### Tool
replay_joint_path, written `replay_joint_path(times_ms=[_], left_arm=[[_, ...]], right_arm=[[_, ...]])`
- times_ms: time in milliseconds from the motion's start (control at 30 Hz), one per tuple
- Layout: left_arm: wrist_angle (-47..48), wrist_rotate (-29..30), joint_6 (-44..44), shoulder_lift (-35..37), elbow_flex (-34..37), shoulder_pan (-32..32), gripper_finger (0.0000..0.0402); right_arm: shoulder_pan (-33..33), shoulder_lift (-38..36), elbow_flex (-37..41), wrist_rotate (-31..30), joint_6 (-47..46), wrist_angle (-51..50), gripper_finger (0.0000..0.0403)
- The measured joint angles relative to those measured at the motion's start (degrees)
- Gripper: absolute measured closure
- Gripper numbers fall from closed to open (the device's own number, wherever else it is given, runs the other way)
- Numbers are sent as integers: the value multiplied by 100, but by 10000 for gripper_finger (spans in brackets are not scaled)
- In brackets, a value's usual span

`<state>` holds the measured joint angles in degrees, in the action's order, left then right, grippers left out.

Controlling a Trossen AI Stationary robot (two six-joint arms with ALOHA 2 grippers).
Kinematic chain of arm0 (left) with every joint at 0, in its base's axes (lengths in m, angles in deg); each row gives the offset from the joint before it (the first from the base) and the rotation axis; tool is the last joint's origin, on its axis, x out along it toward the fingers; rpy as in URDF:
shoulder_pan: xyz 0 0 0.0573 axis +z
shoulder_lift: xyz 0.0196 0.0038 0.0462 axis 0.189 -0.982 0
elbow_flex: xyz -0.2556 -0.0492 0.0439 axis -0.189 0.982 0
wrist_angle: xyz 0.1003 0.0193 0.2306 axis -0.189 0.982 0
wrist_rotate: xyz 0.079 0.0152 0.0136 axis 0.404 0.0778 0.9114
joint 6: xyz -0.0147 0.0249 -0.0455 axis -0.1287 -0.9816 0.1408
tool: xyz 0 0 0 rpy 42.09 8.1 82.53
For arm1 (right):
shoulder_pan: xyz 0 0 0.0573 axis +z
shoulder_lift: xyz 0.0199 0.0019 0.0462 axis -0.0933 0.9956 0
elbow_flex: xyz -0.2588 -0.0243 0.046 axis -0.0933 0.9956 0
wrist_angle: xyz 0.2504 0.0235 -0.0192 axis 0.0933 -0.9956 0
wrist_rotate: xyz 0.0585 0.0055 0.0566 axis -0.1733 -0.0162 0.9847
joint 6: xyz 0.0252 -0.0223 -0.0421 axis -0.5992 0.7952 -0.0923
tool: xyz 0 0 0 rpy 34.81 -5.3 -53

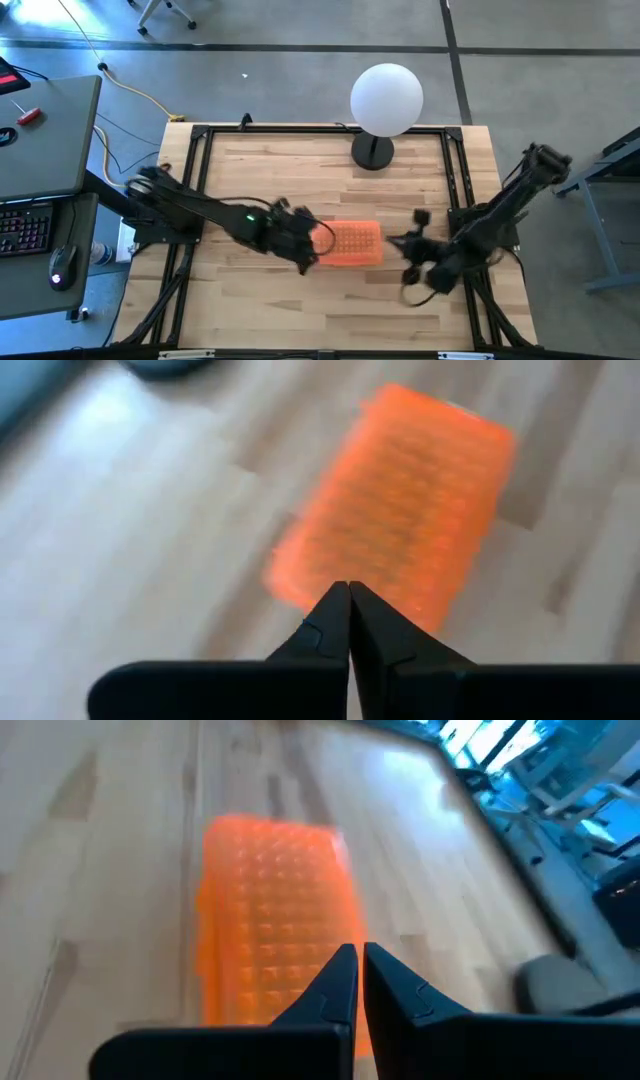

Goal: Pick & place school supplies into a supply box
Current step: Return to Home Position

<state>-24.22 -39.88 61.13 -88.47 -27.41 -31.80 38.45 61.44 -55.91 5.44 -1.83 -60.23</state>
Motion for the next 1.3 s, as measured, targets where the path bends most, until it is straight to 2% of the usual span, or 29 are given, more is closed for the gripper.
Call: replay_joint_path(times_ms=[133,200,333,467,533,600,700,767,867,933,1033,1133,1200,1300], left_arm=[[1019,604,65,759,-1,-210,373],[1516,863,82,1080,-2,-442,382],[2466,1614,311,1567,87,-1038,384],[2394,1802,520,2253,638,-1487,369],[1987,1789,564,2709,1066,-1652,364],[1365,1789,484,3186,1604,-1718,364],[-230,1630,-101,3912,2640,-1696,373],[-1581,1384,-816,4364,3447,-1689,380],[-3489,782,-1957,4896,4573,-1434,387],[-4342,568,-2465,5140,5194,-1152,386],[-4783,373,-2598,5739,5903,-691,374],[-4888,-264,-2175,6308,6519,-117,366],[-4941,-662,-2049,6659,6886,278,366],[-5061,-947,-2056,7312,7357,656,374]], right_arm=[[253,-1260,-4,-30,-294,-919,403],[476,-1791,134,-26,-475,-989,403],[1021,-2686,1063,-164,-65,-204,403],[1487,-3559,2183,-145,761,1330,403],[1618,-3996,2660,-57,1456,2217,403],[1680,-4436,3053,301,2260,2967,403],[1679,-5114,3512,1401,3410,3860,403],[1639,-5499,3788,1887,3861,4294,403],[1553,-6036,4118,1938,4009,4488,403],[1499,-6351,4263,1941,4028,4402,403],[1458,-6770,4365,1957,4345,4189,403],[1458,-7122,4380,2115,4795,4099,403],[1458,-7120,4363,2094,5007,4189,403],[1458,-7107,4350,1929,5104,4068,403]])
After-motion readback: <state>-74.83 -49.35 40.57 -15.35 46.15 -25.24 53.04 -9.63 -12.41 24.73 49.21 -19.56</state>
